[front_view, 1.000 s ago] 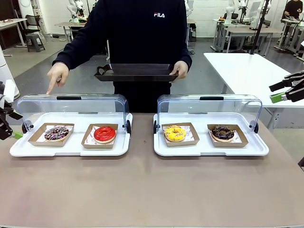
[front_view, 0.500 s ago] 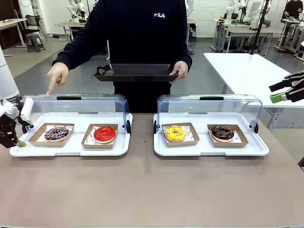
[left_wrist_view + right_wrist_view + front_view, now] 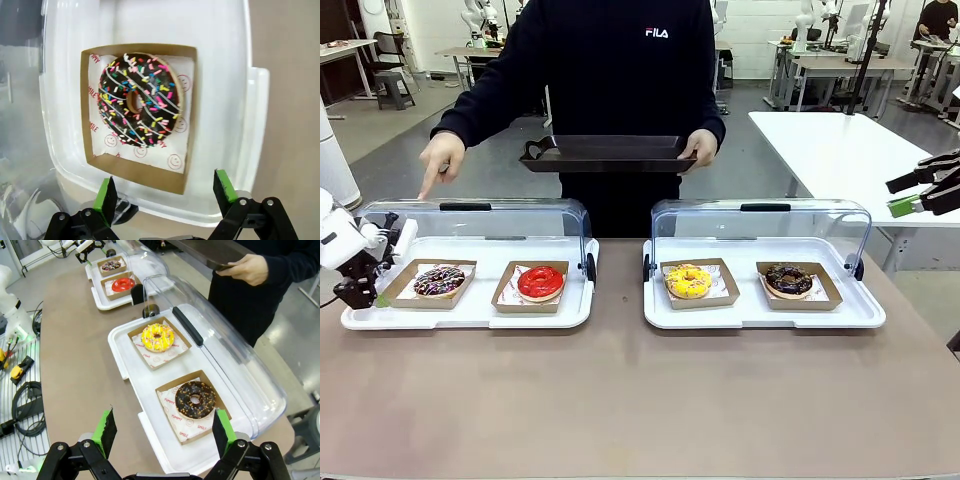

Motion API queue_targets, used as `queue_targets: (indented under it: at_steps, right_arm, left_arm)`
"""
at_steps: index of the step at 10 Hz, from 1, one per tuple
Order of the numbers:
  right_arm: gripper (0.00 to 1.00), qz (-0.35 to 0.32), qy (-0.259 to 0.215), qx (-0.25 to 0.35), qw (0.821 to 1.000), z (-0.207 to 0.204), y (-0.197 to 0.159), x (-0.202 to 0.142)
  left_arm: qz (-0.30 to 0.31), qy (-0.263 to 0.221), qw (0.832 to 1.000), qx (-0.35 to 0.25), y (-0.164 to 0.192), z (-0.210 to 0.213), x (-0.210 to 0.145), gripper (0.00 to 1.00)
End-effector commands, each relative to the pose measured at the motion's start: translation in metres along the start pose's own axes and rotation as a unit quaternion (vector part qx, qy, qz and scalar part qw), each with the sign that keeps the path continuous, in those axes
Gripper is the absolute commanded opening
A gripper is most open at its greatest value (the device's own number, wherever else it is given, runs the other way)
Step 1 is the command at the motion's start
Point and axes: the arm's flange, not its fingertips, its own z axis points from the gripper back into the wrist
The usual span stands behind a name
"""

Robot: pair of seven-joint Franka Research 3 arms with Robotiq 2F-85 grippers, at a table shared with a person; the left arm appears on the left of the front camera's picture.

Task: Provide the desired donut to the person.
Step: Pick up and lift the Paper togo box containing the Donut pointed at by the person.

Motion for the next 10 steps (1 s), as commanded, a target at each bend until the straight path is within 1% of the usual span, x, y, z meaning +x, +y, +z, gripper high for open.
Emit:
queue_targets:
  at_steps: [1, 5, 6, 7, 8, 9, 10]
  right_arm:
    - [1.0, 0.0, 0.001, 0.005, 1.0, -0.001, 0.001, -0.001]
    - [1.0, 0.0, 0.001, 0.005, 1.0, -0.001, 0.001, -0.001]
    - [1.0, 0.0, 0.001, 0.005, 1.0, -0.001, 0.001, -0.001]
    - [1.0, 0.0, 0.001, 0.005, 1.0, -0.001, 0.001, -0.001]
    - [1.0, 0.0, 0.001, 0.005, 1.0, -0.001, 0.001, -0.001]
    - [1.0, 0.0, 0.001, 0.005, 1.0, -0.001, 0.001, -0.001]
    - [1.0, 0.0, 0.001, 0.005, 1.0, -0.001, 0.001, -0.001]
  left_arm:
    - [0.008, 0.017, 1.0, -0.004, 0.015, -0.015, 0.006, 1.0]
    - [0.008, 0.049, 0.998, -0.034, 0.011, -0.017, 0.008, 1.0]
    - [0.004, 0.05, 0.998, -0.041, 0.01, -0.017, 0.008, 1.0]
    - [0.002, 0.052, 0.998, -0.048, 0.01, -0.016, 0.007, 0.42]
    - [0.002, 0.049, 0.997, -0.058, 0.007, -0.014, 0.006, 0.42]
    - [0.002, 0.064, 0.996, -0.065, 0.006, -0.014, 0.006, 0.0]
    - [-0.001, 0.068, 0.995, -0.074, 0.002, -0.015, 0.008, 0.38]
